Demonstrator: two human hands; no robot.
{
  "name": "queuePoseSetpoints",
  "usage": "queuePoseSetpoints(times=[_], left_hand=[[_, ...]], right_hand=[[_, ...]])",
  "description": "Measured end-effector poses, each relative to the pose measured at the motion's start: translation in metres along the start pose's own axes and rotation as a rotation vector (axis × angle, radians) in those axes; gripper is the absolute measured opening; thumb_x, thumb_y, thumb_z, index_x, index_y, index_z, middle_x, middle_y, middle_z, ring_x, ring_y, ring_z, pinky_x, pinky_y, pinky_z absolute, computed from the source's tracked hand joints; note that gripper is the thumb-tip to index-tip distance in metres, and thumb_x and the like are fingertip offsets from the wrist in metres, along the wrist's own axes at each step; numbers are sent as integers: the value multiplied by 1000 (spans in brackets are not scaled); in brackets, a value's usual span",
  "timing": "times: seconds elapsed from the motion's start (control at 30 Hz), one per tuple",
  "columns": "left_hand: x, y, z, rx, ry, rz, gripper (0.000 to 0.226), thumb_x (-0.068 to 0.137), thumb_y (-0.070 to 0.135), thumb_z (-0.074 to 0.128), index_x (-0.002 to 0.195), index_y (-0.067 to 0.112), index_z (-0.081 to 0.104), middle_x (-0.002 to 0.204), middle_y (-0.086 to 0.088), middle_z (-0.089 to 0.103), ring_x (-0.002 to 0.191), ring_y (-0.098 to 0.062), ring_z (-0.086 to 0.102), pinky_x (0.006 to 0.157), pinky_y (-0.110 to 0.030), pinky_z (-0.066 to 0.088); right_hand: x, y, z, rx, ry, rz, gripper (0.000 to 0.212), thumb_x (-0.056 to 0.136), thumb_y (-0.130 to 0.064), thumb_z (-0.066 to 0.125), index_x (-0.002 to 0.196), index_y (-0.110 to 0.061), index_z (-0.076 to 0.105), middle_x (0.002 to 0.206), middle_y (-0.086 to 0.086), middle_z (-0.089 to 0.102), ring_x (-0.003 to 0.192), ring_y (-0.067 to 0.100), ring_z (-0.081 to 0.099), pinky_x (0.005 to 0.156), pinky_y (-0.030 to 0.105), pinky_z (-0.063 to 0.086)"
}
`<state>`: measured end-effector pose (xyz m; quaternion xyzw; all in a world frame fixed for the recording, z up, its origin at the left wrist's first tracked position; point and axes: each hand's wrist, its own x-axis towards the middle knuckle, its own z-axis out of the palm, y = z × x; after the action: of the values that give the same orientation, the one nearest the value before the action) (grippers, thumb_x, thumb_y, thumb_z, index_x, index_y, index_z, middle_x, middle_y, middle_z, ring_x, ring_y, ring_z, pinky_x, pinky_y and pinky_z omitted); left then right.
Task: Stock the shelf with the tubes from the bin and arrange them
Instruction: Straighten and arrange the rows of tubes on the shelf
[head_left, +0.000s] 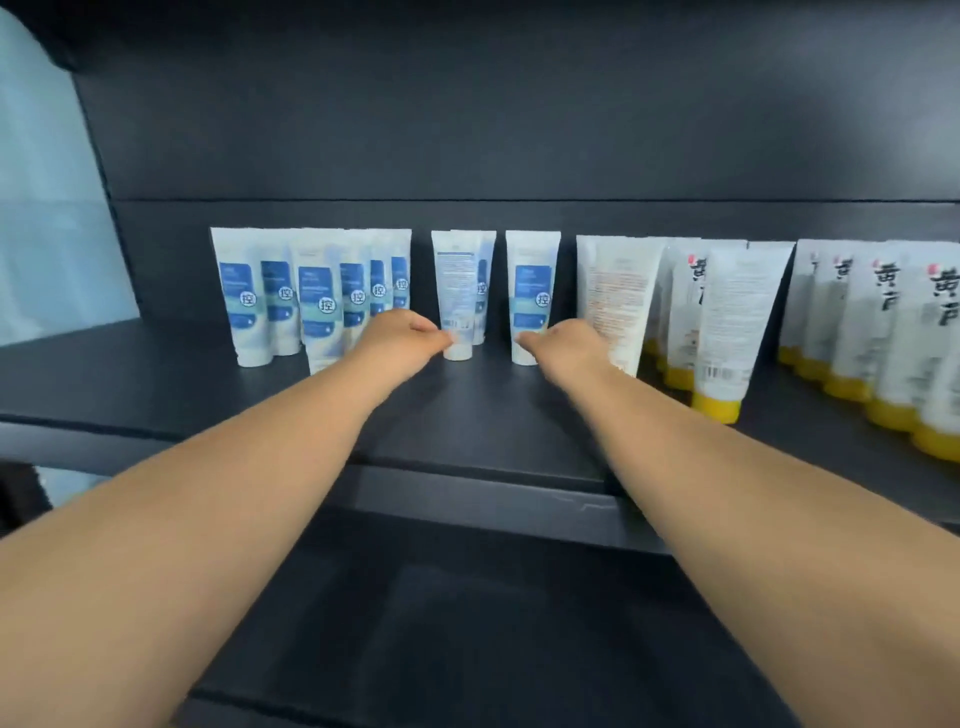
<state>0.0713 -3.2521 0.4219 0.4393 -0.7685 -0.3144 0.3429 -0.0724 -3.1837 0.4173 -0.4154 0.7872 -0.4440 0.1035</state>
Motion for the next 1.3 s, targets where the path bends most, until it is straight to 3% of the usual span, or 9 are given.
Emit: queuePoseSetpoints(times=[0.07, 0.1, 0.17, 0.3, 0.5, 0.7, 0.97, 1.1, 1.3], left_hand=[[23, -2, 17, -19, 53, -39, 18, 84, 28, 63, 72, 18, 53, 80, -6, 56, 91, -22, 56, 94, -35, 45], [34, -3, 25, -25, 82, -56, 15, 84, 30, 64, 85, 16, 57, 90, -6, 59, 98, -24, 56, 91, -31, 42], [52, -6, 39, -83, 136, -103, 55, 83, 31, 66, 128, 9, 45, 129, -9, 51, 120, -25, 49, 95, -28, 37], [85, -8, 57, -182, 230, -127, 82, 81, 34, 67, 143, 13, 19, 145, -10, 36, 129, -28, 41, 100, -32, 35], [112, -13, 71, -287, 286, -155, 86, 75, 31, 73, 139, 11, 19, 142, -10, 34, 129, -25, 38, 103, -32, 32], [113, -8, 74, -293, 262, -63, 51, 79, 17, 72, 109, 15, 31, 116, -2, 50, 105, -18, 50, 83, -23, 35], [105, -18, 42, -485, -118, -116, 17, 86, 1, 53, 81, 17, 54, 83, 0, 60, 78, -13, 57, 64, -26, 45], [105, -18, 45, -451, -109, -88, 13, 85, 21, 65, 94, 19, 55, 89, 6, 61, 79, -7, 56, 64, -26, 44], [114, -24, 35, -521, -137, -160, 13, 86, 8, 57, 89, 21, 56, 94, 5, 63, 96, -14, 56, 88, -34, 42]], right_hand=[[16, 7, 13, 77, 31, 45, 42, 91, -33, 55, 119, -2, 55, 116, 12, 62, 110, 28, 56, 69, 24, 32], [24, 9, 19, 113, 47, 57, 46, 91, -34, 55, 121, 0, 52, 120, 13, 60, 112, 29, 55, 70, 24, 33], [40, 10, 28, 182, 84, 77, 52, 90, -35, 55, 124, 2, 46, 126, 17, 56, 115, 31, 53, 78, 30, 40], [66, 11, 41, 273, 126, 103, 57, 91, -36, 54, 130, 0, 34, 136, 18, 44, 122, 31, 47, 90, 31, 40], [87, 13, 51, 285, 125, 95, 59, 90, -36, 56, 134, -3, 33, 137, 17, 41, 125, 32, 43, 96, 34, 38], [98, 20, 51, 234, 154, 98, 49, 91, -27, 55, 131, -3, 37, 135, 16, 46, 122, 32, 47, 94, 35, 41], [99, 22, 48, 281, 154, 116, 50, 85, -31, 63, 124, -6, 48, 128, 14, 53, 115, 32, 54, 87, 33, 44], [97, 22, 47, 313, 155, 106, 46, 85, -29, 64, 122, -5, 51, 122, 13, 58, 109, 30, 58, 75, 28, 41], [95, 20, 48, 326, 128, 89, 44, 85, -29, 64, 119, -4, 54, 116, 15, 62, 93, 27, 59, 70, 27, 40]])
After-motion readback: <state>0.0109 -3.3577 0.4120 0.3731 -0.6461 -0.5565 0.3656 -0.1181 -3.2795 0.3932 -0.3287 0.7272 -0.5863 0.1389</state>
